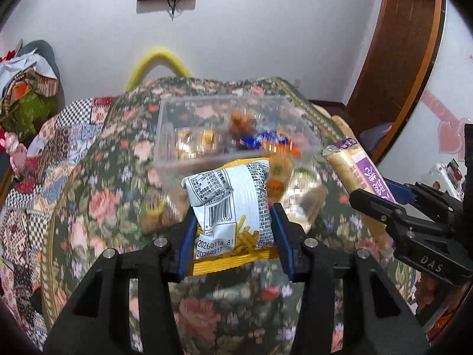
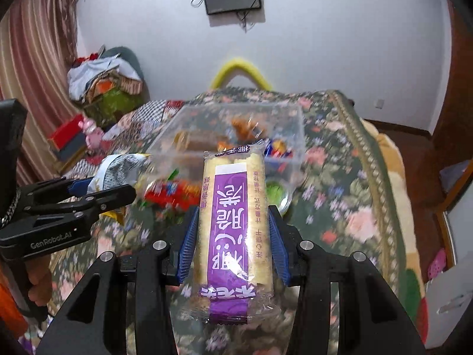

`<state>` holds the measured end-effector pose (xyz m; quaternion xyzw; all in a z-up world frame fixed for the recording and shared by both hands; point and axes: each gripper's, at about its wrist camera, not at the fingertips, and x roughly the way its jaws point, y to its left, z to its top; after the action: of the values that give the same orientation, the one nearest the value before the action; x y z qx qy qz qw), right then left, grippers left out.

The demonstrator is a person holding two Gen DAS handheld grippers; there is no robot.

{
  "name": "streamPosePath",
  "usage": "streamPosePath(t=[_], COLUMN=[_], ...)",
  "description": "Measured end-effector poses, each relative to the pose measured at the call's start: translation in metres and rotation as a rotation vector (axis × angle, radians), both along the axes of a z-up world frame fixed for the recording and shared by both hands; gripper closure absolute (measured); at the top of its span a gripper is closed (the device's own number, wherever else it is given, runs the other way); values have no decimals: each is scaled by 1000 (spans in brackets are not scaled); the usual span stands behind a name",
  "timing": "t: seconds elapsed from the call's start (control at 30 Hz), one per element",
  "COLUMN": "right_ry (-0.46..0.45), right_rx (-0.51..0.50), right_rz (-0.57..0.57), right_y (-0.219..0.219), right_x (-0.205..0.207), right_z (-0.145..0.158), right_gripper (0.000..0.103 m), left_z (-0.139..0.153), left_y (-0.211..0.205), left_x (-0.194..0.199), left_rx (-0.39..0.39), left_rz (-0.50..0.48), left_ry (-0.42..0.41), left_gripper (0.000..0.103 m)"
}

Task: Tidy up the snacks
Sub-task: 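Drop chip bag into box with left tool while right tool drops cake bar in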

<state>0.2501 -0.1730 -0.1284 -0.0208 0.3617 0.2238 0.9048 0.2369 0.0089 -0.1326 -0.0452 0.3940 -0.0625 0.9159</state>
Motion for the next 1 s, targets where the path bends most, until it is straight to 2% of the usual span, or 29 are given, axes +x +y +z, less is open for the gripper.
streamPosePath(t=[0.2, 0.5, 0.63, 0.83, 1.0], right_ry=[-30, -48, -52, -4, 29], right_rx=[4, -2, -19, 3, -23], right_rz=[-36, -62, -75, -101, -81], right_y=[1, 8, 11, 9, 18], right_x=[29, 77, 101, 134, 153], right_z=[11, 13, 8, -9, -25], right_gripper=[61, 61, 61, 61, 61], left_z=[9, -6, -16, -33, -40], left_y=[-7, -16, -20, -22, -21], left_x=[31, 94, 120, 150, 167], left_rx=[5, -24, -34, -27, -49], left_rz=[-10, -25, -30, -32, -31], left_ry=[-38, 10, 34, 56, 64], left_gripper=[56, 56, 56, 56, 56])
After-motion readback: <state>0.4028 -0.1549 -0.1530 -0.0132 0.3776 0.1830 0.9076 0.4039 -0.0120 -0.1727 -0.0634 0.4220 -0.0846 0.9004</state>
